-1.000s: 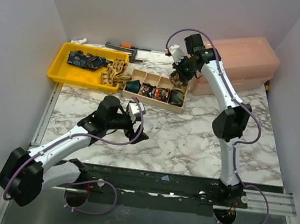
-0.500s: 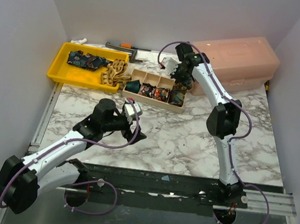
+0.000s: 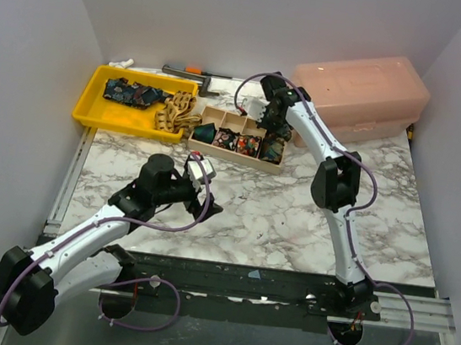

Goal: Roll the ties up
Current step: Place the tie in the storage box.

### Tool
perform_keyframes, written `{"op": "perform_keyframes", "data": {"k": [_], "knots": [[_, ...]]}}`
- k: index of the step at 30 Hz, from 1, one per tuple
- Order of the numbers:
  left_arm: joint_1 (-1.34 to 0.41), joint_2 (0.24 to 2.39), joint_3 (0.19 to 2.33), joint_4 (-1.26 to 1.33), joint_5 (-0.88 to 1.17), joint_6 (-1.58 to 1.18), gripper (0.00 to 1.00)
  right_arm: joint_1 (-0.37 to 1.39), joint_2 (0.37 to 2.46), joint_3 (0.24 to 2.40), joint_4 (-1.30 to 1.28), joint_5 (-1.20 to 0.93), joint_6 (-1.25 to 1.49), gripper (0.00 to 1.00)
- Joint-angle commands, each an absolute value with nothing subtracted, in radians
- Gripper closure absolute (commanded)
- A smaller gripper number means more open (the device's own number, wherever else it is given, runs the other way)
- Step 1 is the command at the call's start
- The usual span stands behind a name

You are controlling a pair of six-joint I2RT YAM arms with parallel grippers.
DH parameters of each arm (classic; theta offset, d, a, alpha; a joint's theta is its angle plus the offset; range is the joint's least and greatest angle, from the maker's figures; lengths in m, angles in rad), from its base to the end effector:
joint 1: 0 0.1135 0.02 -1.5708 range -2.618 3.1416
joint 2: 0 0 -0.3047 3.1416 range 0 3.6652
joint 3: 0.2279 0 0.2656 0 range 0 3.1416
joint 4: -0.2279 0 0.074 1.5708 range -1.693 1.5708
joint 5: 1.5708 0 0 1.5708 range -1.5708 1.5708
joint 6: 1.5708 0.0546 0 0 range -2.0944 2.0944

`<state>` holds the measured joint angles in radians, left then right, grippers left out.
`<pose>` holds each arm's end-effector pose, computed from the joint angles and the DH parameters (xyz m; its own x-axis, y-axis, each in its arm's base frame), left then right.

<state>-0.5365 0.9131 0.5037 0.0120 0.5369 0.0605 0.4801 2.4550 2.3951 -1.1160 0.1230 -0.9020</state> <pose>0.1632 -0.1295 0.2599 -0.2810 0.2275 -0.9324 0.8631 0.4846 -0.1418 0.5058 0.2559 0.2327 -0.1808 -0.9721 -0.1497 -0.9006 0.2248 -0.3721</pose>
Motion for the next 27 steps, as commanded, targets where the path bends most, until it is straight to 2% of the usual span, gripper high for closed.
{"op": "perform_keyframes", "data": {"k": [1, 7, 12, 17, 21, 27], "knots": [[-0.528, 0.890, 0.487, 0.003, 0.508, 0.074, 0.02, 0.479, 2.561, 2.397, -1.130, 0.153, -0.908, 0.97], [-0.525, 0.894, 0.490, 0.002, 0.492, 0.093, 0.02, 0.480, 2.566, 2.397, -1.099, 0.142, -0.903, 0.83], [-0.525, 0.906, 0.502, 0.002, 0.491, 0.108, 0.02, 0.482, 2.524, 2.429, -1.089, 0.135, -0.897, 0.59], [-0.523, 0.930, 0.514, 0.005, 0.494, 0.120, 0.01, 0.482, 2.454, 2.420, -1.076, 0.107, -0.888, 0.45], [-0.523, 0.955, 0.523, 0.015, 0.492, 0.135, 0.01, 0.485, 2.414, 2.436, -1.048, 0.092, -0.879, 0.39], [-0.521, 0.986, 0.540, 0.032, 0.466, 0.143, 0.01, 0.488, 2.381, 2.462, -1.010, 0.081, -0.863, 0.38]]}}
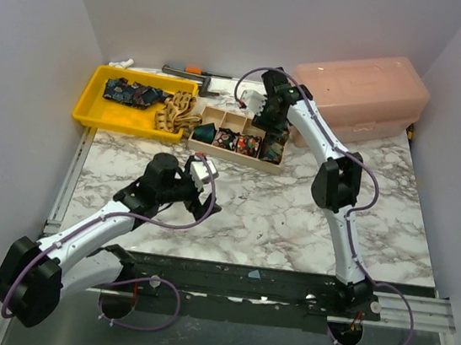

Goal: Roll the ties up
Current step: Place the tie in the storage box, then reset both arms

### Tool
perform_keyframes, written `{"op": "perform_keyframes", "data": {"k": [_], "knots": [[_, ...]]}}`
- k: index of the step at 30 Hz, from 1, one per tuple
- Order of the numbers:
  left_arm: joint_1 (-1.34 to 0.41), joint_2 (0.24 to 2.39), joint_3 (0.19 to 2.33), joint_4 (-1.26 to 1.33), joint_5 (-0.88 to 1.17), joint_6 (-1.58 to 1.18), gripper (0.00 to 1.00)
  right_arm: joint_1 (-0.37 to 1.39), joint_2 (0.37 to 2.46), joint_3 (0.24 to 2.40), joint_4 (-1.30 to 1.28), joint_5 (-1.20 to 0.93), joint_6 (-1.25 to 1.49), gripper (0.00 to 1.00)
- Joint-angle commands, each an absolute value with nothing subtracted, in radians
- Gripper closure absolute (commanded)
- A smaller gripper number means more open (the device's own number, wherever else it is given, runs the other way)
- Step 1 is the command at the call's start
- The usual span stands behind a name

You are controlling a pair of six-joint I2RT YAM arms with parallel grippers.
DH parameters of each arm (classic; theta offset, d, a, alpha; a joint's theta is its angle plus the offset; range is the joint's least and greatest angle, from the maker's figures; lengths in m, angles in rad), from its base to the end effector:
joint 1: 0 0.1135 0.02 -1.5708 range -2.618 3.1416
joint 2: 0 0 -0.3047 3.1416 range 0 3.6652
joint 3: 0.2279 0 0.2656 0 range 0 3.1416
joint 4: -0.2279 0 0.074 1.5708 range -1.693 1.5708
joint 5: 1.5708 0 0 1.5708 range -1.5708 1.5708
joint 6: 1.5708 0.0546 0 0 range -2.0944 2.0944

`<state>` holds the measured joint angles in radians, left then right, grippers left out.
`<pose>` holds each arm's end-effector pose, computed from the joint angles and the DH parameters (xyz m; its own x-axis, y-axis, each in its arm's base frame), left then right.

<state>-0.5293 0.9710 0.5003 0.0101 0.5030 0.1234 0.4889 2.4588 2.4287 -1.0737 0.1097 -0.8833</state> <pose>0.1722 -0.1313 0.2470 -0.2804 0.2890 -0.9153 0.8562 0.5065 -0.1024 0.5101 0.2646 0.2434 -0.1731 -0.9622 -0.2101 -0.8779 0.2475 -0.4100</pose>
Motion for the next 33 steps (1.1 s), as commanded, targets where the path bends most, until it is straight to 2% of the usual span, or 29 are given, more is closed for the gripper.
{"op": "perform_keyframes", "data": {"k": [1, 4, 8, 12, 16, 17, 21, 25, 29, 33], "knots": [[-0.520, 0.989, 0.544, 0.036, 0.456, 0.141, 0.01, 0.489, 2.371, 2.457, -0.997, 0.082, -0.858, 0.38], [-0.511, 0.998, 0.562, 0.038, 0.429, 0.121, 0.02, 0.487, 2.346, 2.454, -0.958, 0.076, -0.843, 0.38], [-0.463, 1.007, 0.614, 0.026, 0.423, 0.037, 0.02, 0.487, 2.295, 2.453, -0.868, 0.076, -0.792, 0.31], [-0.427, 1.086, 0.806, -0.178, 0.341, -0.037, 0.01, 0.488, 2.220, 2.435, -0.762, 0.083, -0.703, 0.19], [-0.318, 1.166, 0.994, -0.318, 0.417, -0.021, 0.02, 0.471, 2.120, 2.385, -0.655, 0.097, -0.548, 0.04], [-0.285, 1.182, 1.042, -0.346, 0.433, -0.029, 0.01, 0.464, 2.084, 2.341, -0.616, 0.121, -0.497, 0.00], [-0.225, 1.338, 1.345, -0.609, 0.320, -0.005, 0.01, 0.390, 1.939, 2.187, -0.568, 0.116, -0.294, 0.00], [-0.104, 1.470, 1.557, -0.768, 0.365, 0.009, 0.02, 0.289, 1.793, 1.971, -0.567, 0.056, -0.164, 0.00], [0.027, 1.526, 1.580, -0.786, 0.431, -0.047, 0.02, 0.200, 1.635, 1.669, -0.555, 0.007, -0.152, 0.00], [0.101, 1.507, 1.457, -0.729, 0.437, -0.081, 0.01, 0.077, 1.526, 1.434, -0.567, -0.083, -0.093, 0.00]]}}
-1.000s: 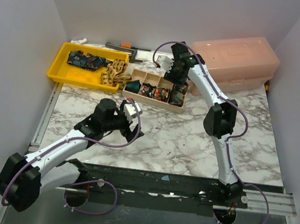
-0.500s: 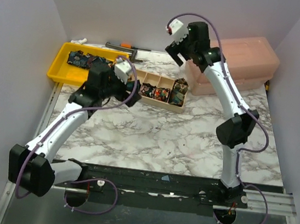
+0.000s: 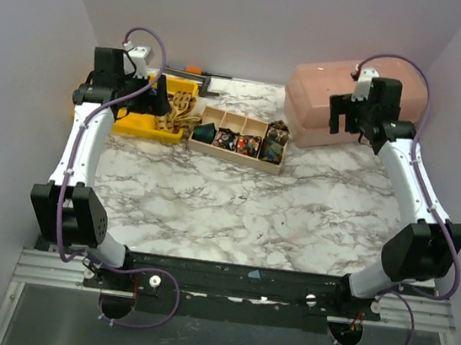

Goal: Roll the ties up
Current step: Reset both arms

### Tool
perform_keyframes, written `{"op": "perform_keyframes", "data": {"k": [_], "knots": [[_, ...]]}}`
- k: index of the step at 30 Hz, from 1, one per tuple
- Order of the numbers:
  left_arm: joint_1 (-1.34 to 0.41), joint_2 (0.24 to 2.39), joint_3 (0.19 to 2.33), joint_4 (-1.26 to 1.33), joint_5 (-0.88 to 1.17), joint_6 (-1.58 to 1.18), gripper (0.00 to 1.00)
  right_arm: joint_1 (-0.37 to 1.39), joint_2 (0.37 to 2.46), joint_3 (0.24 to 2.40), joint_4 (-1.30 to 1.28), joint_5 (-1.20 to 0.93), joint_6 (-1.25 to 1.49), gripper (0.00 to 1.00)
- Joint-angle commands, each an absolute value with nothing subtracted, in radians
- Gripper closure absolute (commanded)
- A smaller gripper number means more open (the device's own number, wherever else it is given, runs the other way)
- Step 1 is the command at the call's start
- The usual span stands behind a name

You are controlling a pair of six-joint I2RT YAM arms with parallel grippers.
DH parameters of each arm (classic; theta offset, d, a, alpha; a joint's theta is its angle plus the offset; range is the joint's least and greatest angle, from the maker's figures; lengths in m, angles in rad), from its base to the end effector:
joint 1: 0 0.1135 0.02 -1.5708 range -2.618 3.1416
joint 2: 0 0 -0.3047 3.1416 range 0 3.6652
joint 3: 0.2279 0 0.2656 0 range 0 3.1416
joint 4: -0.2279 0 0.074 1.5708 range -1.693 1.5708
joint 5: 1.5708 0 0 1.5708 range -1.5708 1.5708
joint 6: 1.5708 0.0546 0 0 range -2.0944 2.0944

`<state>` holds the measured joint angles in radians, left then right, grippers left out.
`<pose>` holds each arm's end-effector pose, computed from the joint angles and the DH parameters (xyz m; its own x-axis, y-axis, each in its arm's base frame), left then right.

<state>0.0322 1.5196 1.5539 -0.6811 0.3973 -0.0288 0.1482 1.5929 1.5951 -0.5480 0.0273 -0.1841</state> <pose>0.3607 -0.0095 0.4117 -0.6101 -0.0462 -0.7910 0.2615 0.9306 -0.2561 0.3911 0.0569 0.4120 -0.4819 -0.2570 -0.8377 -0.2164 0.9613 -0.1704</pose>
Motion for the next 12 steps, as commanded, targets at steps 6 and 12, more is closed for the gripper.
{"op": "perform_keyframes", "data": {"k": [6, 12], "knots": [[0.108, 1.412, 1.263, -0.653, 0.364, -0.080, 0.02, -0.016, 1.423, 1.229, -0.565, -0.125, -0.081, 0.00], [0.107, 1.396, 1.327, -0.688, 0.308, -0.076, 0.01, -0.042, 1.416, 1.256, -0.558, -0.159, -0.060, 0.00]]}}
